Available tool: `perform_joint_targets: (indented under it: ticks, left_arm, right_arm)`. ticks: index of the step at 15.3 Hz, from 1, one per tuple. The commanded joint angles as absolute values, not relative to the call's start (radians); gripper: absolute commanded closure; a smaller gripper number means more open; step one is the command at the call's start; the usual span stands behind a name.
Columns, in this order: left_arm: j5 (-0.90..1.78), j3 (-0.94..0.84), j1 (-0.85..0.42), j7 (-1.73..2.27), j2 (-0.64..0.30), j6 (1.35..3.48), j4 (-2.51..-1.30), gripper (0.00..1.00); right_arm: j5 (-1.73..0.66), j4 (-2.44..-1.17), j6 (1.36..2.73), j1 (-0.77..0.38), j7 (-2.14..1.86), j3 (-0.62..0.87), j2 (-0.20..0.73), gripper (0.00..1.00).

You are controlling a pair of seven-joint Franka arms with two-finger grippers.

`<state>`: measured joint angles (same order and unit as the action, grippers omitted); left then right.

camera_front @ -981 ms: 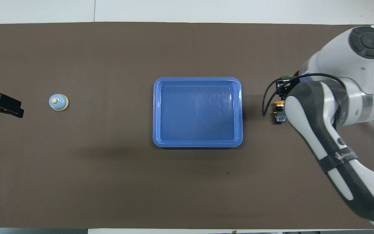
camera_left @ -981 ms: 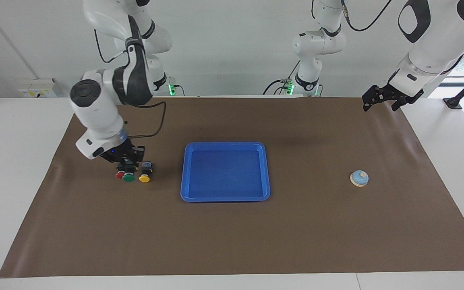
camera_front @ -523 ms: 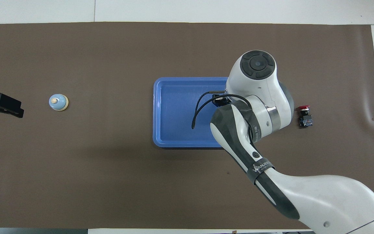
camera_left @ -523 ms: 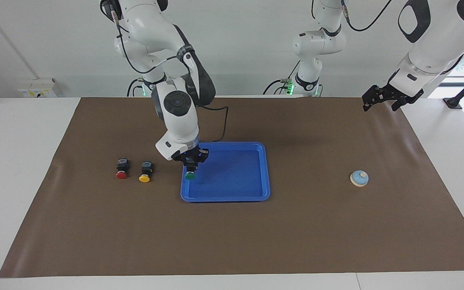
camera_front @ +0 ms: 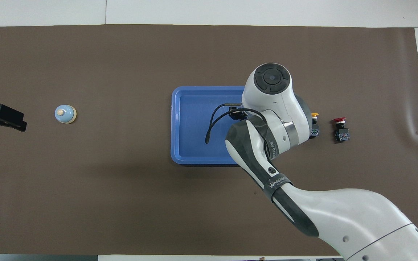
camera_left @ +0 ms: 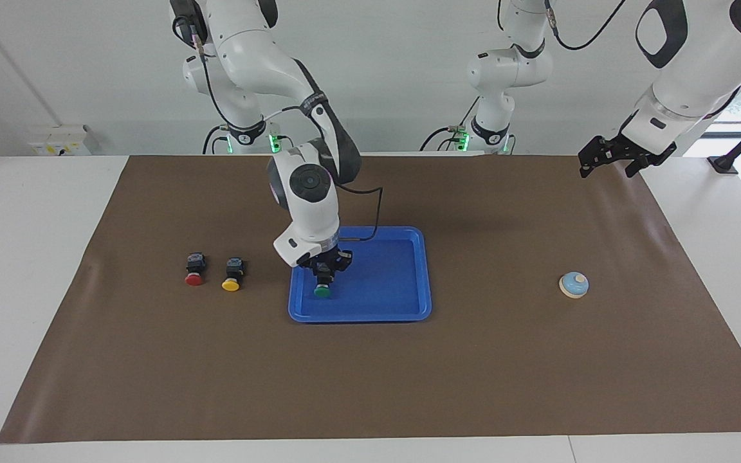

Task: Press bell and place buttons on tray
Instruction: 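Carry the green button into the blue tray and open the right gripper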

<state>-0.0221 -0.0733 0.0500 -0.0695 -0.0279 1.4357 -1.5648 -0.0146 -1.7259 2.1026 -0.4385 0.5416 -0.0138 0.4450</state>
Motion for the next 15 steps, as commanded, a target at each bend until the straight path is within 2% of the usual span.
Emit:
perform_joint_targets:
  ticks: [1, 4, 9, 15]
  left_arm:
    - [-0.017, -0.075, 0.057, -0.072, -0.02, 1.417, -1.563, 0.0]
    - [-0.017, -0.075, 0.057, -0.072, -0.02, 1.417, -1.563, 0.0]
    - [-0.017, -0.075, 0.057, -0.072, -0.02, 1.417, -1.563, 0.0]
    - [-0.017, -0.075, 0.057, -0.072, -0.02, 1.417, -1.563, 0.0]
  right_arm:
    - [-0.021, -1.654, 2.001, -0.422, 0.546, -0.018, 0.431, 0.0]
    - [-0.018, -1.591, 1.913, -0.332, 0.419, -0.025, 0.416, 0.0]
    - [0.024, -1.637, 1.902, -0.106, 0.106, -0.029, 0.37, 0.0]
    - [0.025, -1.862, 2.037, 0.041, -0.083, -0.029, 0.298, 0.0]
